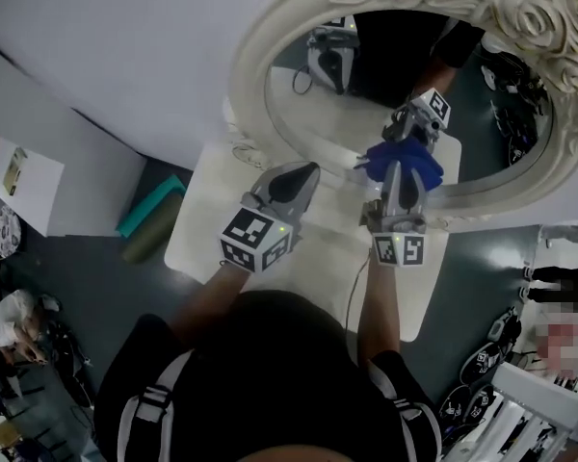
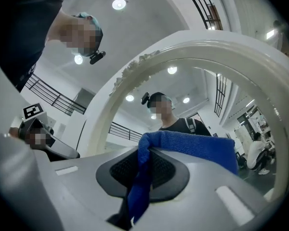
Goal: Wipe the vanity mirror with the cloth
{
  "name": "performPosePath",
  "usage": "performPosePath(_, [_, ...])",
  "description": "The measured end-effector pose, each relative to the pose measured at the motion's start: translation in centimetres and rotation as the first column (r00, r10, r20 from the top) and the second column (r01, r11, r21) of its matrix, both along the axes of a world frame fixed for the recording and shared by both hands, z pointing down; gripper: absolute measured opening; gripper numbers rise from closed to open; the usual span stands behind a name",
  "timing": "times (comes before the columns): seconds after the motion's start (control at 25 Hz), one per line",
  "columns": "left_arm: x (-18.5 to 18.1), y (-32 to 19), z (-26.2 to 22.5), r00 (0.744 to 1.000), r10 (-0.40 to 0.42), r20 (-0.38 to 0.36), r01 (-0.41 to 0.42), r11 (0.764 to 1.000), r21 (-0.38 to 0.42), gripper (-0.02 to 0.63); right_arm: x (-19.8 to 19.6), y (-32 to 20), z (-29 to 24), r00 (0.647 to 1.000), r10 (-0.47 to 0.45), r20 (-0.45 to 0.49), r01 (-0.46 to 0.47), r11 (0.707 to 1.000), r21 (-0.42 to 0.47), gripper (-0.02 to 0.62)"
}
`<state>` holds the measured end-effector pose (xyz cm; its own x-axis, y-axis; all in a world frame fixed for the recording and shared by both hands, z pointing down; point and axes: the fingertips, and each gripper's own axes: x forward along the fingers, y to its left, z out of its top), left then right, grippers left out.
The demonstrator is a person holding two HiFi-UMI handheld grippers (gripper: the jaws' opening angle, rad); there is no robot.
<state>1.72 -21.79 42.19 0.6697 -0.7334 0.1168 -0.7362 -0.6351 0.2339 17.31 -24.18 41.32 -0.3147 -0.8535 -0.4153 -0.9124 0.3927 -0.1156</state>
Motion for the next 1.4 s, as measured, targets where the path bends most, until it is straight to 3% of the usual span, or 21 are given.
performPosePath(0.56, [-5.6, 0.3, 0.2, 0.999, -0.038, -0.029, 0.038, 0.999, -0.009, 0.006, -10.0, -1.9, -2.3, 0.982, -0.058, -0.18, 0.063, 0.998, 0.027, 0.037])
performPosePath(0.68, [-6.1, 0.1, 0.3, 0.999, -0.041, -0.032, 0.041, 0.999, -0.012, 0.006, -12.5, -2.5, -0.9, 0.963, -0.088, -0.256, 0.087, 0.996, -0.013, 0.037])
performPosePath(0.8, [-6.5, -0.1, 0.5, 0.998, -0.046, -0.038, 0.045, 0.999, -0.015, 0.006, -16.3, -3.2, 1.6, 0.92, -0.175, -0.351, 0.152, 0.984, -0.093, 0.038])
performPosePath(0.88, [-6.7, -0.2, 0.6, 0.998, -0.051, -0.044, 0.051, 0.999, -0.017, 0.006, -18.2, -3.5, 2.4, 0.912, -0.212, -0.352, 0.194, 0.977, -0.087, 0.037])
performPosePath(1.12, [-8.1, -0.5, 1.0, 0.995, -0.082, -0.052, 0.081, 0.996, -0.026, 0.006, -20.2, -4.2, 3.2, 0.942, -0.255, -0.22, 0.241, 0.966, -0.09, 0.037])
performPosePath(1.4, [-9.0, -0.7, 1.3, 0.993, -0.105, -0.058, 0.103, 0.994, -0.034, 0.006, -22.5, -4.6, 5.3, 0.905, -0.341, -0.256, 0.309, 0.938, -0.155, 0.037])
